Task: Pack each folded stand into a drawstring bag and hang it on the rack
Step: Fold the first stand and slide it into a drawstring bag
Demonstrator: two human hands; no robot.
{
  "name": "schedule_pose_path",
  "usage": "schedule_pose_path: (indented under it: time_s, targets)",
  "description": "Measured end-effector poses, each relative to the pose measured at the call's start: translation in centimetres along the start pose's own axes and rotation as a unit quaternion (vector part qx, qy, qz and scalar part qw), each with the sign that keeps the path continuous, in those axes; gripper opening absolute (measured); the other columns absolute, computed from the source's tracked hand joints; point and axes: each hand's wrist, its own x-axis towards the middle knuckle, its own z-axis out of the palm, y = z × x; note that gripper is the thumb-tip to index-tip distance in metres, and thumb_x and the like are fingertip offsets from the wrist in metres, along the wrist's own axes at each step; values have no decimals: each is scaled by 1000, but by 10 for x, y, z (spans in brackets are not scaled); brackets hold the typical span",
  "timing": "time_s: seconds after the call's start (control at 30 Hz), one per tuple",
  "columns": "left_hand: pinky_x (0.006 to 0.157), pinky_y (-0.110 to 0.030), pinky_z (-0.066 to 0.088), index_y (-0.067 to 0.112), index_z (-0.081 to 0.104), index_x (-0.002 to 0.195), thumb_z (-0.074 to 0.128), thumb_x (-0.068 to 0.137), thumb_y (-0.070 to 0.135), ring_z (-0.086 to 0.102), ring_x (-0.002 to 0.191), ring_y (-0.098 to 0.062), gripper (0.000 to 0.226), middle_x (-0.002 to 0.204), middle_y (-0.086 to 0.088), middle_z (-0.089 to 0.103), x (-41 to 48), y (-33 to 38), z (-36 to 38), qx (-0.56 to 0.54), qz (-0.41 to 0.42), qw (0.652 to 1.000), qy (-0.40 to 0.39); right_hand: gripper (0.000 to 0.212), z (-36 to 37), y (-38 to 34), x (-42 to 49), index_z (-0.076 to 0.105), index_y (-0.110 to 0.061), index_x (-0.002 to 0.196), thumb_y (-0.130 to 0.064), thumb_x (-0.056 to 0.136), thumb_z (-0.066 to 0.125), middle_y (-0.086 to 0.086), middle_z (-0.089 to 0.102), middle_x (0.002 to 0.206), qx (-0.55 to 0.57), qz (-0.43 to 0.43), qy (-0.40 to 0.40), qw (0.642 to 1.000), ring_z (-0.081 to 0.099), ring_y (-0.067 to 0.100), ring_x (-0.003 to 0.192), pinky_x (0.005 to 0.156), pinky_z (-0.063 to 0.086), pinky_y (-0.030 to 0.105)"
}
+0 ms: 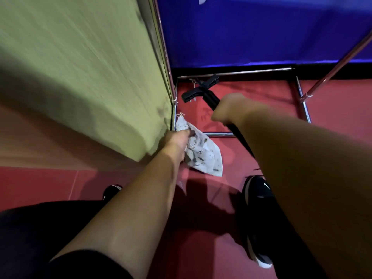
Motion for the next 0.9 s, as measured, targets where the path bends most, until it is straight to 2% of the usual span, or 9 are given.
schedule_pose_path:
  time_s: [0.07,0.1,0.17,0.23,0.4,0.5,0.7,0.83,0.9]
  targets:
    - [89,-55,64,9,79,107,85,75,37,80,87,-34,43,94,-12,82,-47,25,0,-24,25,998,-44,30,-7,-6,-15,74,-7,120,-26,97,67,9,70,97,75,15,23,997,67,30,92,77,52,33]
    - [88,-54,64,12,78,106,83,79,39,80,87,-34,39,92,-11,82,-71,42,-3,-18,38,998,-46,32,-12,-8,-25,73,-7,121,-26,97,67,10,71,100,106,19,35,994,69,32,96,79,54,34]
    - [90,-53,63,21,77,103,83,61,59,80,86,-32,57,88,-4,82,-99,64,-12,20,64,997,-39,33,-14,-10,-40,73,-7,122,-27,96,68,13,72,109,164,31,42,985,70,32,103,84,55,33]
    - [95,-51,61,25,77,104,81,51,64,79,91,-29,66,91,-1,82,-118,85,-23,32,94,994,-55,32,-17,-11,-65,76,-10,113,-33,90,73,11,75,105,237,50,46,969,72,30,96,80,58,34]
    - [97,-58,60,17,77,112,82,64,45,79,96,-33,56,101,-9,82,-249,146,-60,54,179,976,-113,34,-42,-12,-126,77,-9,83,-36,63,83,8,78,81,438,68,62,894,76,29,75,79,67,46]
    - [100,-59,58,12,78,111,81,70,38,79,98,-36,48,100,-14,82,-304,161,-77,44,215,966,-135,53,-49,-8,-151,79,-6,85,-41,46,84,10,80,81,539,46,104,835,79,33,77,79,67,56]
    - [97,-57,60,13,79,114,89,61,52,79,98,-37,66,103,-16,81,-350,142,-95,20,228,962,-148,43,-32,-23,-229,78,-5,87,-36,58,83,13,78,75,676,26,127,726,79,36,74,78,66,61]
    - [102,-54,55,17,80,107,87,54,41,74,108,-37,59,110,-13,80,-325,109,-103,22,187,976,-107,4,-8,-30,-234,68,-6,79,-8,82,71,12,63,65,729,60,121,671,60,26,54,63,55,40]
    - [92,-48,59,12,80,102,82,58,29,76,98,-38,47,100,-14,80,-321,107,-103,33,193,977,-82,10,-7,-36,-231,64,-6,77,-1,85,66,10,58,63,738,52,89,666,54,22,52,65,50,39]
